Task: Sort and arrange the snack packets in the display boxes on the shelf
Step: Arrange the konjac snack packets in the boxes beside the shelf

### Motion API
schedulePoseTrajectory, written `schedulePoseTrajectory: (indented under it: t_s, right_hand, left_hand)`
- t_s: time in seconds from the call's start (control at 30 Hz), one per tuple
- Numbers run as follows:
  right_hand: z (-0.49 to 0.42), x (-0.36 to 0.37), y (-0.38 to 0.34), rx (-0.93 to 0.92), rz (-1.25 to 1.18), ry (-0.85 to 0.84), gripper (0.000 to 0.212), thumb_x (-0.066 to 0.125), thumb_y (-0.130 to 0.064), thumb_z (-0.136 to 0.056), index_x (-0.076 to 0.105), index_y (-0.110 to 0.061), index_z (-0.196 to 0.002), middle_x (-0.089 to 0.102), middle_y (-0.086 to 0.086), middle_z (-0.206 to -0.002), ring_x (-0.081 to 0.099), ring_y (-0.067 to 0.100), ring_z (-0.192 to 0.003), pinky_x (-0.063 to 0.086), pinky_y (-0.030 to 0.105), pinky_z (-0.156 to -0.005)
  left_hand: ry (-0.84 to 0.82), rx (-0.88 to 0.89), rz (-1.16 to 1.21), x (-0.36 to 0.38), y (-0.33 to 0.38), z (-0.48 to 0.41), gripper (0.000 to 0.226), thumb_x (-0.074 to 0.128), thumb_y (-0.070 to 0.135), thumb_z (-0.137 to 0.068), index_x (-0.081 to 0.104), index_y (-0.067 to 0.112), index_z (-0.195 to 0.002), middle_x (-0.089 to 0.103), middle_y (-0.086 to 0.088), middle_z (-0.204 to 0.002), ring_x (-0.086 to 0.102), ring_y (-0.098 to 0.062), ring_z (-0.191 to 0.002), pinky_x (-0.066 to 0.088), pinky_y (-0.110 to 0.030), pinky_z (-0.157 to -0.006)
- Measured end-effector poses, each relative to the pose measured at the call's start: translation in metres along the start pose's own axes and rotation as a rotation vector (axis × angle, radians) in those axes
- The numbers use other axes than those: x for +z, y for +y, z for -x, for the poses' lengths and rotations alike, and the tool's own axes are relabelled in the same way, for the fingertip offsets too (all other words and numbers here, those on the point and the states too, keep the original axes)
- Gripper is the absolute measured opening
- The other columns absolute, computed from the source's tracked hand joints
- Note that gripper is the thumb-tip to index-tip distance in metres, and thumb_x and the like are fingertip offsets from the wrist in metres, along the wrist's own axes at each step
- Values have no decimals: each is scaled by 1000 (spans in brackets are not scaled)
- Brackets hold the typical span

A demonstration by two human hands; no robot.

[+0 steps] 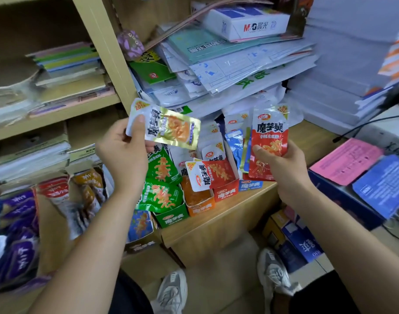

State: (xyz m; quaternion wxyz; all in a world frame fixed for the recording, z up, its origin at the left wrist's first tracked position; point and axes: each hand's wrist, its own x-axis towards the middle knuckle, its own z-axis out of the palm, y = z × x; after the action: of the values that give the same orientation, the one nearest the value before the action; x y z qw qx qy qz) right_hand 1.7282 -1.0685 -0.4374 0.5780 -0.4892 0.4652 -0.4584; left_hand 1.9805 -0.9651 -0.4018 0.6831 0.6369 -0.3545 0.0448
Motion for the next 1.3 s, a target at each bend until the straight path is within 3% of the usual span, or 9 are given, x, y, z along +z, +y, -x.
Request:
schedulePoseTrajectory:
  t_s: [0.2, 0.37, 0.47, 0.7, 0.83, 1.0, 1.13, 1.2, 1.3]
  right_hand:
    - [24, 40, -4, -34, -3, -279, 36, 79, -20, -84, 62, -18, -115, 76, -2, -99, 75, 16, -88, 62, 31, -72]
    - [54, 79, 5, -259, 168, -486, 36, 81, -17, -83, 60, -23, -111, 75, -1, -99, 74, 15, -88, 61, 34, -74]
    - [67, 96, 18, -380, 341, -559, 43, 83, -23, -81, 57, -24, -114, 73, -9, -99, 71, 3, -89, 59, 26, -76]
    - [38, 104, 28, -357, 528, -346, 32, 78, -25, -85, 59, -16, -110, 67, -16, -88, 56, -22, -81, 53, 17, -80]
    - [28, 100, 26, -245, 384, -260, 31, 81, -34, -81, 61, -25, -104, 73, -2, -95, 72, 17, -84, 61, 48, -77]
    - [53, 109, 15, -163, 136, -370, 31, 81, -18, -84, 62, -19, -109, 76, -2, -91, 75, 17, -82, 63, 40, -71]
    - [74, 127, 21, -151, 76, -517, 33, 79, -12, -85, 62, -20, -112, 77, -7, -93, 75, 12, -86, 61, 30, -71]
    - [84, 139, 27, -182, 135, -599, 39, 81, -20, -83, 59, -24, -116, 76, -6, -101, 74, 10, -91, 61, 31, -76]
    - [92, 159, 37, -249, 282, -657, 43, 81, -28, -83, 53, -32, -115, 70, -15, -102, 68, -4, -91, 57, 17, -72]
  left_hand:
    - [53, 9, -57, -56, 5, -4, 8, 68, 27, -94, 70, 24, -87, 69, -2, -71, 65, -13, -51, 49, -25, -50]
    - [234, -24, -133, -95, 0, -12, 13, 67, 34, -93, 64, 34, -80, 67, 12, -60, 63, -12, -50, 51, -31, -52]
    - [307, -59, -146, -117, -9, -20, 14, 68, 40, -90, 65, 39, -76, 67, 10, -64, 65, -17, -52, 54, -43, -52]
    - [233, -93, -176, -129, -27, -13, 14, 65, 39, -90, 65, 34, -77, 68, -5, -68, 64, -14, -51, 55, -45, -56]
    - [214, -80, -178, -129, -27, -11, 13, 64, 40, -92, 65, 36, -80, 70, -1, -70, 67, -18, -56, 57, -45, -56]
    - [350, 132, -326, -149, -17, -19, 20, 65, 30, -93, 73, 11, -90, 65, 4, -72, 62, -12, -65, 52, -33, -60]
    - [219, 121, -486, -164, -20, -9, 15, 68, 29, -89, 74, 16, -85, 60, 11, -63, 61, -14, -60, 53, -35, -64]
    - [116, 100, -544, -161, -20, 2, 13, 70, 25, -87, 77, 14, -85, 63, 8, -63, 61, -14, -58, 48, -25, -59]
    - [-21, 46, -620, -157, -21, 9, 10, 72, 23, -86, 80, 17, -82, 64, 11, -61, 59, -6, -55, 44, -19, -59]
